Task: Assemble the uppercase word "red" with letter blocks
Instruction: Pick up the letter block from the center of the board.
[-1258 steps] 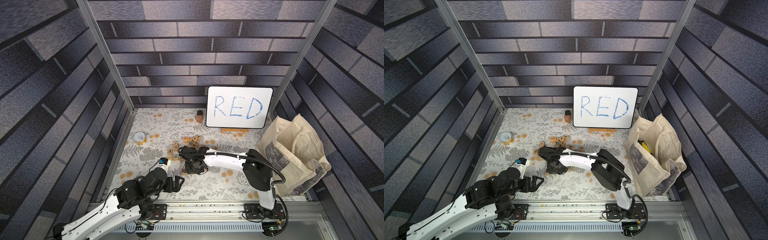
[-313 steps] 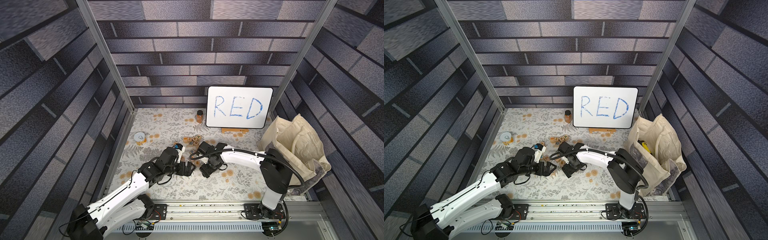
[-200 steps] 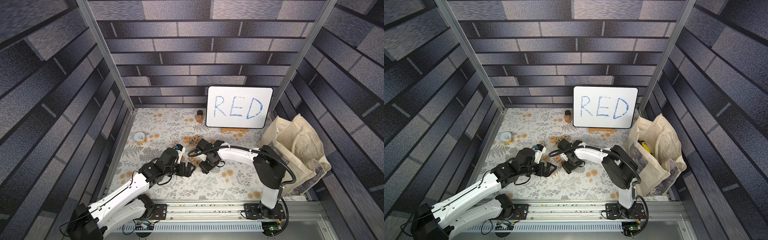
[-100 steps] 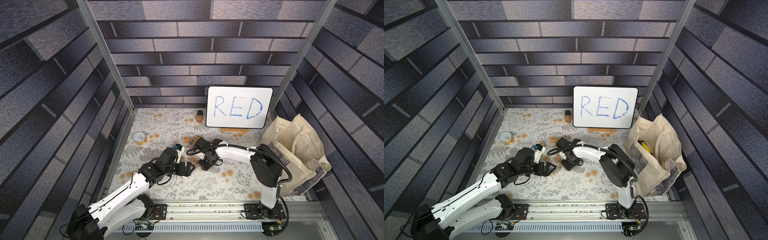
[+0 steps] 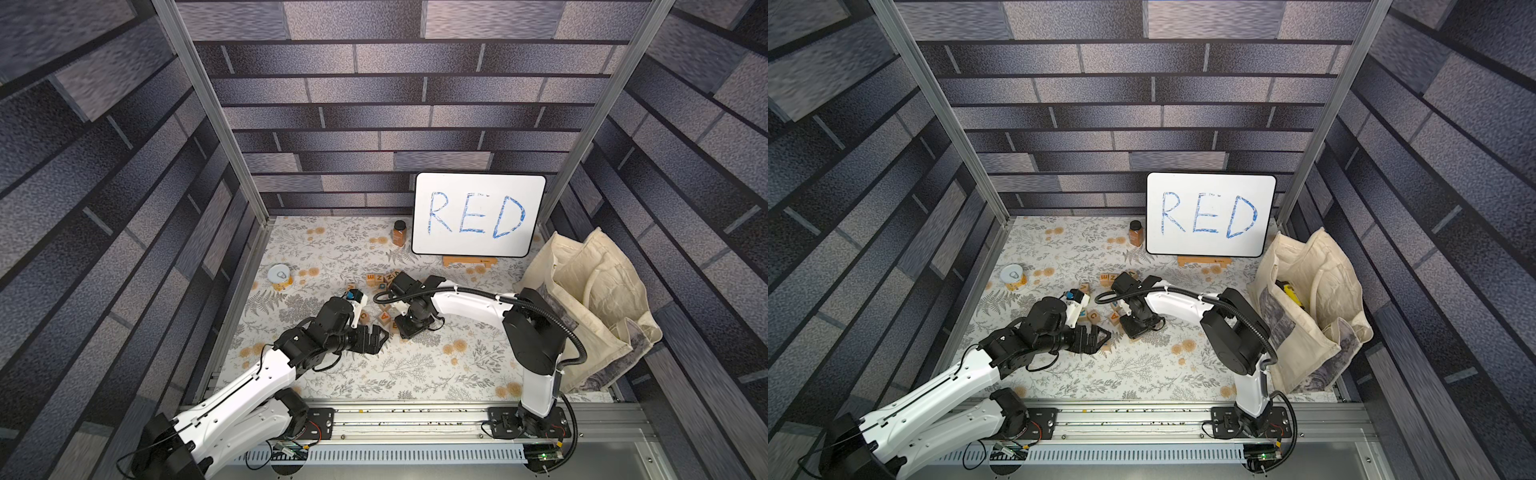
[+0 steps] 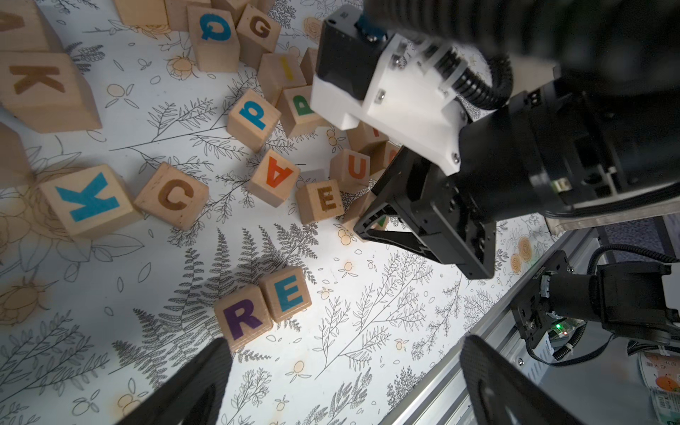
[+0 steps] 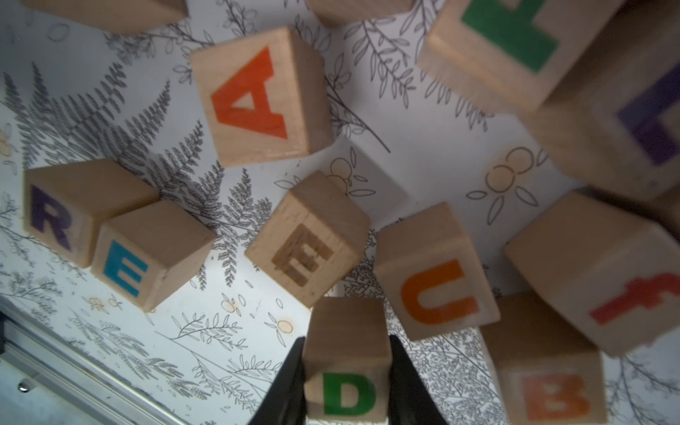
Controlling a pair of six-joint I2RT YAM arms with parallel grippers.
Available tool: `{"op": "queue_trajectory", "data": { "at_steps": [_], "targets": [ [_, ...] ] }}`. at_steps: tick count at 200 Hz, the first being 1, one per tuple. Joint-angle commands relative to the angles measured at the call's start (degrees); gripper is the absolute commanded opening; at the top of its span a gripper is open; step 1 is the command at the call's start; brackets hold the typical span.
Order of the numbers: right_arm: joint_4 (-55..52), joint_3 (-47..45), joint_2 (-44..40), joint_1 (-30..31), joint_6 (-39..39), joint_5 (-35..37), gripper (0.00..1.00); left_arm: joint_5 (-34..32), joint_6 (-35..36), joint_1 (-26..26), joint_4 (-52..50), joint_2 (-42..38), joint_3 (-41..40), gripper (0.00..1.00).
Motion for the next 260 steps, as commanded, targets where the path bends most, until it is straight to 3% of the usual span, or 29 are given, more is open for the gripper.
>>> {"op": "queue_trajectory", "data": {
  "at_steps": [1, 80, 187, 260],
  "targets": [
    [-0.7, 0.7, -2.8, -0.4, 5.9, -1.7, 0.21, 0.6, 0.9, 0.5, -0.4, -1.4, -1.1, 1.0],
    [0.2, -0.8, -4.1, -0.4, 17.8, -2.3, 0.2, 1.0, -0.8, 0.4, -2.1, -2.7, -1.7, 1.0],
    [-1.2, -3.2, -7.4, -0.3, 33.1, 2.9, 0.19, 0.3, -4.2, 0.2, -4.4, -5.2, -2.1, 1.0],
    [-1.5, -5.1, -8.9, 0.9, 38.3, 5.2, 0.18, 0.1, -6.3, -1.2, -5.6, -6.2, -1.6, 1.0]
  ]
}}
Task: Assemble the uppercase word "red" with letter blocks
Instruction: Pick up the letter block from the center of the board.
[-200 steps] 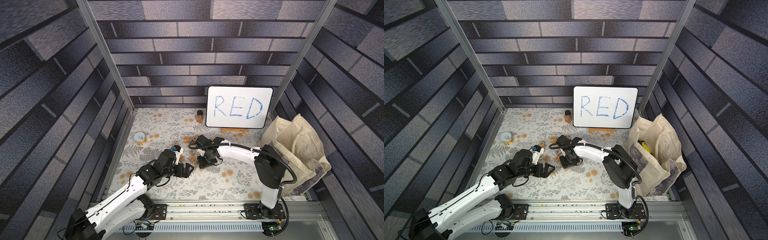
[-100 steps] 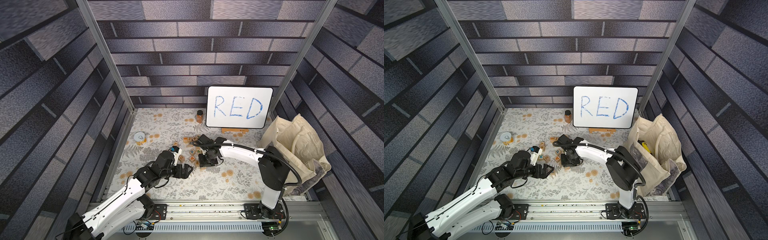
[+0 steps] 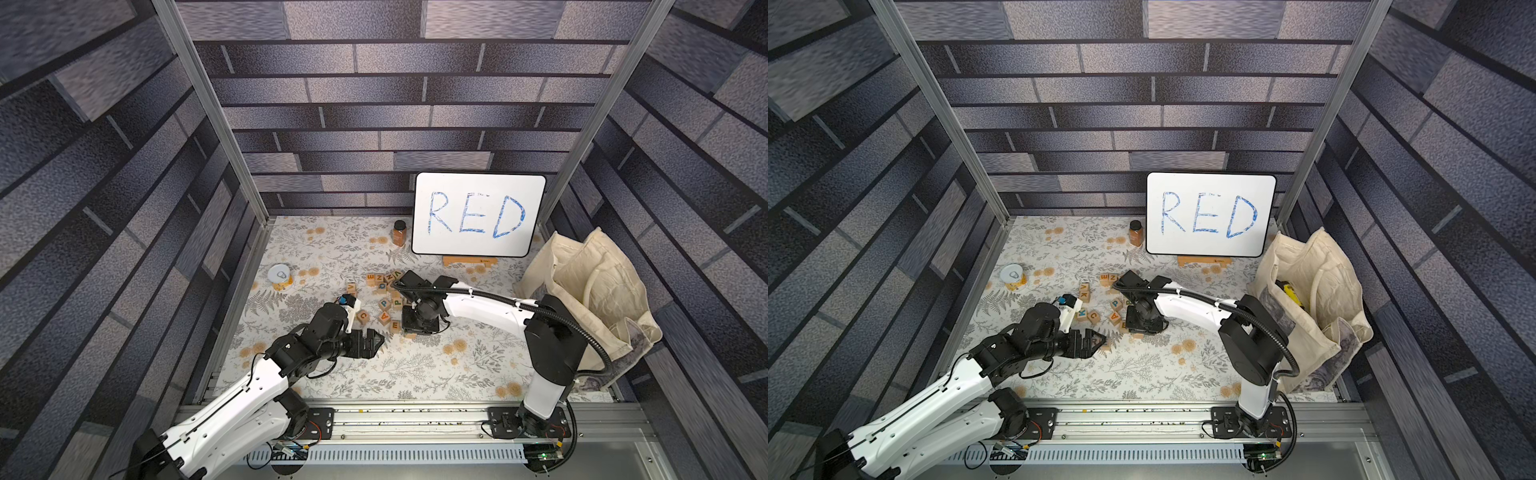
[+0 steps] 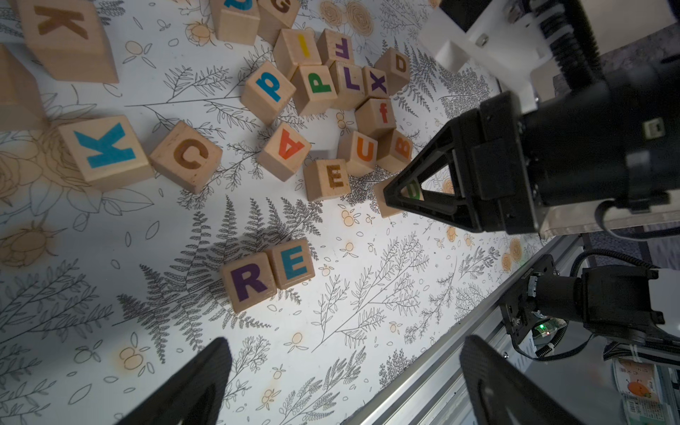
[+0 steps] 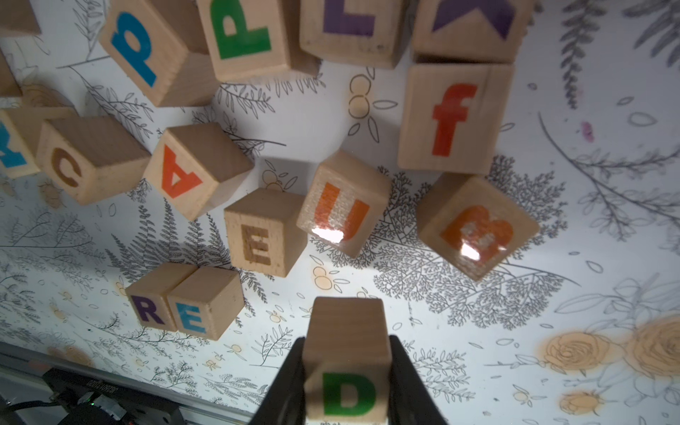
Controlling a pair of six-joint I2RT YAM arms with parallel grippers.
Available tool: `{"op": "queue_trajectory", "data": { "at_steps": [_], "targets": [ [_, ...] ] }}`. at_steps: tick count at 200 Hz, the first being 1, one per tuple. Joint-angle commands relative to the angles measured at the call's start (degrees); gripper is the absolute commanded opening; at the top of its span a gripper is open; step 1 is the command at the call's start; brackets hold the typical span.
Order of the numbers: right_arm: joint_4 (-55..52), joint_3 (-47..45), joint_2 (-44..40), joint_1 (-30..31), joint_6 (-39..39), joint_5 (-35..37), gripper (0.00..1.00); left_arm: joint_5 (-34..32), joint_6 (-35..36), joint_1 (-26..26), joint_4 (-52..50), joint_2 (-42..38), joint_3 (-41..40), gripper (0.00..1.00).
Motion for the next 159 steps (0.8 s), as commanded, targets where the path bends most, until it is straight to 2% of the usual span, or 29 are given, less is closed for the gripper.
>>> {"op": "queue_trajectory", "data": {
  "at_steps": [1, 63, 159],
  "targets": [
    [-1.5, -1.3, -2.0, 0.8, 3.6, 2.2, 0.18, 0.1, -1.6, -0.8, -1.7, -0.9, 0.2, 1.0],
    [-1.5, -1.8, -2.6, 3.5, 6.9, 4.8, 0.18, -3.2, -3.9, -4.0, -4.4, -3.6, 0.6, 1.0],
    [-1.7, 0.6, 0.1, 7.9, 9.2, 7.3, 0.18, -7.7, -8.9, -5.3, -12.4, -11.6, 0.6, 1.0]
  ]
}}
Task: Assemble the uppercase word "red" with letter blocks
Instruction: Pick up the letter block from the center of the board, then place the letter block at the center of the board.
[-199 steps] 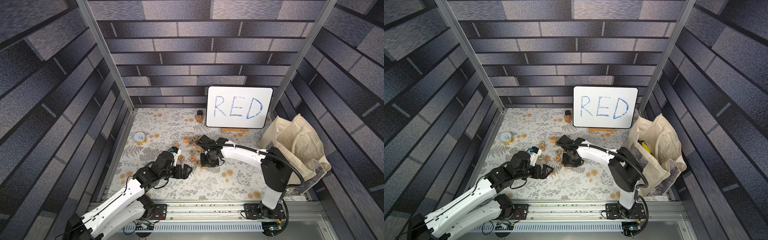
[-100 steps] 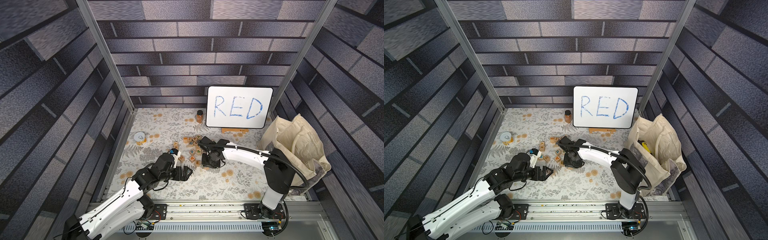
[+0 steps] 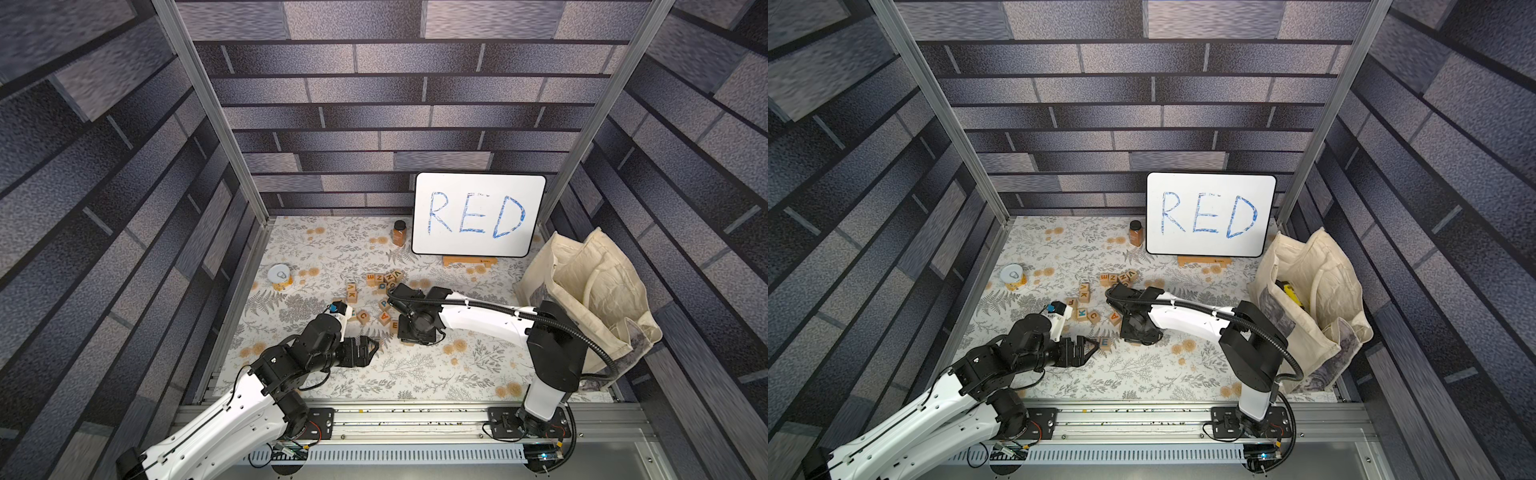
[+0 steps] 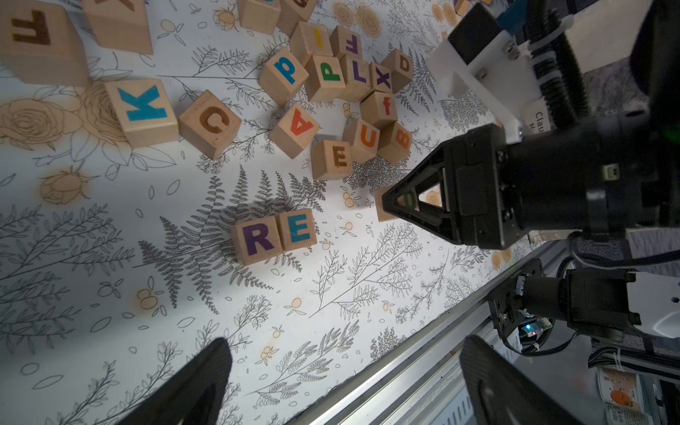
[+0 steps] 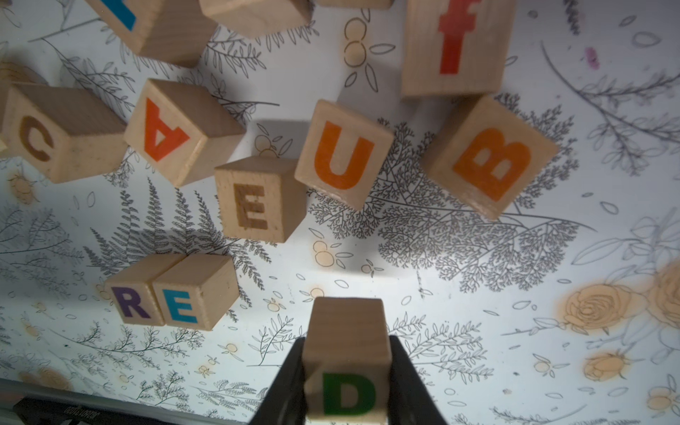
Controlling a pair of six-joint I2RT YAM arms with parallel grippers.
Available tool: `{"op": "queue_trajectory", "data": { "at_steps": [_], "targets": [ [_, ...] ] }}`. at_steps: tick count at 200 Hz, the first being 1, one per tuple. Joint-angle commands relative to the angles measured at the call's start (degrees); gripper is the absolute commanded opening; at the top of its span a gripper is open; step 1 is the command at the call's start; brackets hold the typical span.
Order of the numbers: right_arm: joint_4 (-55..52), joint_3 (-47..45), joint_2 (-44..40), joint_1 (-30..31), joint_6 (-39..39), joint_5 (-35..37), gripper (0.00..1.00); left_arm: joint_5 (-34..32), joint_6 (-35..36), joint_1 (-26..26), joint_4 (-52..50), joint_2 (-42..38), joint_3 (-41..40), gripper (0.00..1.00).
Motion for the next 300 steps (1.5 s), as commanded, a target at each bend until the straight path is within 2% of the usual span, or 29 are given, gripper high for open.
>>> {"op": "queue_trajectory", "data": {
  "at_steps": [1, 131, 300],
  "targets": [
    [-1.7, 1.7, 1.0, 1.0, 1.8, 1.7, 0.18, -2.3, -2.1, -0.3, -4.1, -2.2, 0.6, 1.0],
    [-1.4, 6.6, 6.3, 3.3, 2.3, 2.9, 0.18, -5.5, -6.2, -0.8, -11.8, -9.4, 1.2, 1.0],
    [-1.3, 12.1, 13.0, 4.6, 1.0, 1.9, 0.18, -6.0, -6.7, -1.5, -12.5, -9.5, 1.2, 1.0]
  ]
}}
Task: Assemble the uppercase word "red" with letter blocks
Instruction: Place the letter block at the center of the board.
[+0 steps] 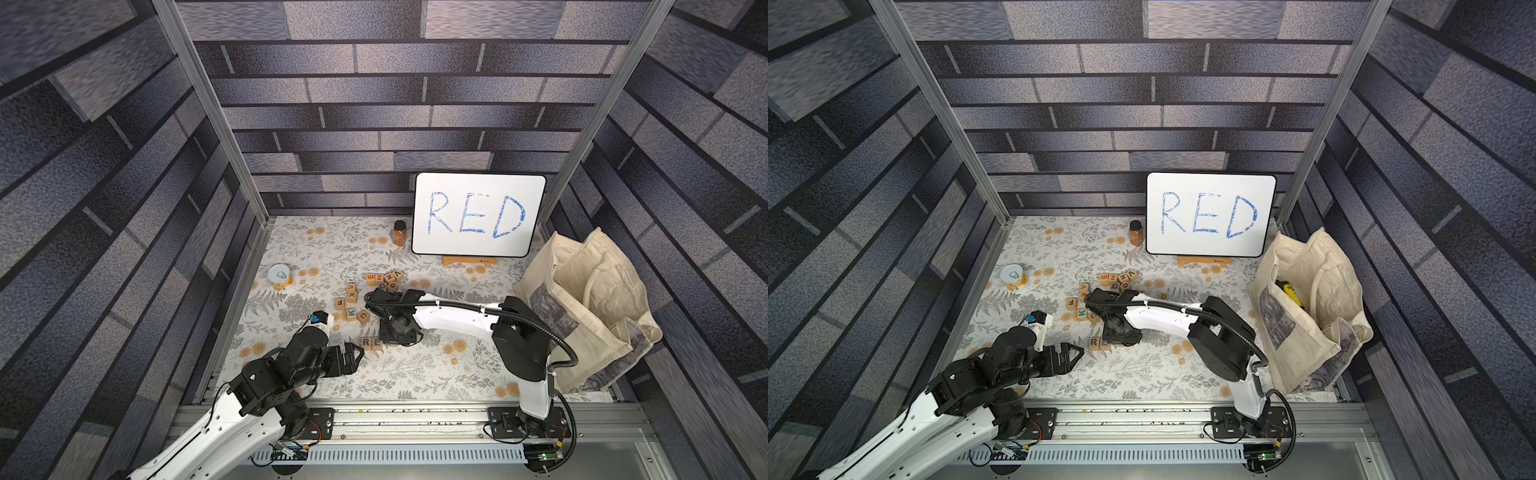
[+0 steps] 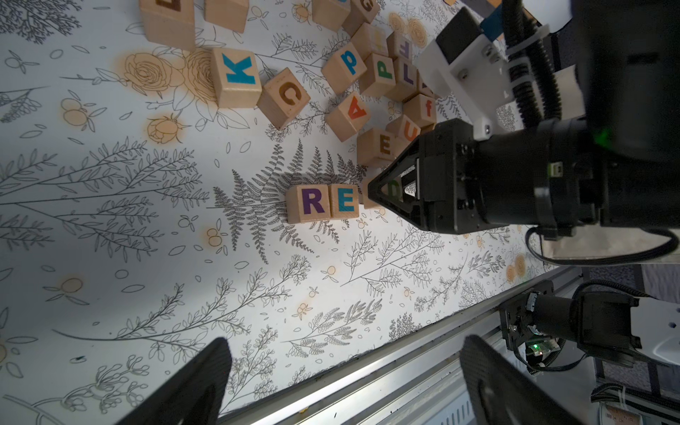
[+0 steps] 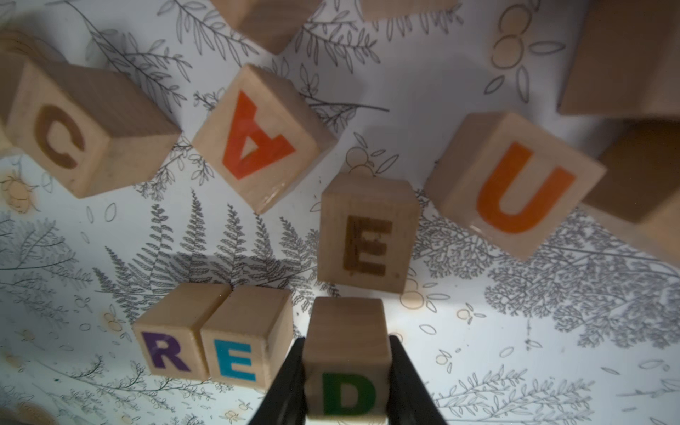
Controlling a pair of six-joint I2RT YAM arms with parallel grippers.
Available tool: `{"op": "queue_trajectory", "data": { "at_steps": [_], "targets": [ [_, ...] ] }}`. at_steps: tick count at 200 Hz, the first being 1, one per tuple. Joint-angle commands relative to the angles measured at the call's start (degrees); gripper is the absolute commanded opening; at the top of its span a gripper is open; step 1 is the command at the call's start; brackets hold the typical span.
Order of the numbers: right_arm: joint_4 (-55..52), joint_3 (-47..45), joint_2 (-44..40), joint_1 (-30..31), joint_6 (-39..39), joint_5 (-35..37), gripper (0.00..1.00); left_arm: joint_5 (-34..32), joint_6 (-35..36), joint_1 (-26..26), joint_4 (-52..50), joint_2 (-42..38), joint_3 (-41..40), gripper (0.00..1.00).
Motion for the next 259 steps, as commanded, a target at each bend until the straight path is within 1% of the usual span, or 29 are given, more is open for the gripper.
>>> {"op": "queue_trajectory", "data": {
  "at_steps": [1, 100, 209, 216, 222, 259],
  "targets": [
    [-1.3, 1.6, 1.6, 0.8, 0.4, 0.2, 0.18, -0.7, -0.3, -0.3, -1.6, -0.4, 1.2, 1.0],
    [-1.3, 1.0, 2.6, 1.6, -0.6, 0.5, 0.19, -0.5, -0.2, -0.4, -1.1, -0.4, 0.8, 1.0],
    [-1.2, 2.3, 2.7, 1.9, -0.9, -0.4, 0.2, -0.5, -0.2, -0.4, -0.9, -0.3, 0.6, 1.0],
    [-1.1, 2.2, 2.7, 1.9, -0.9, -0.6, 0.2, -0.6, -0.3, -0.4, -0.9, -0.3, 0.6, 1.0],
    [-1.2, 2.1, 4.6, 2.0, -0.9, -0.6, 0.2, -0.5, -0.3, -0.4, -0.9, -0.2, 0.6, 1.0],
    [-1.3, 2.1, 4.5, 2.0, -1.2, -0.5, 0.23, -0.6, -0.3, -0.4, -0.8, -0.1, 0.5, 1.0]
  ]
}}
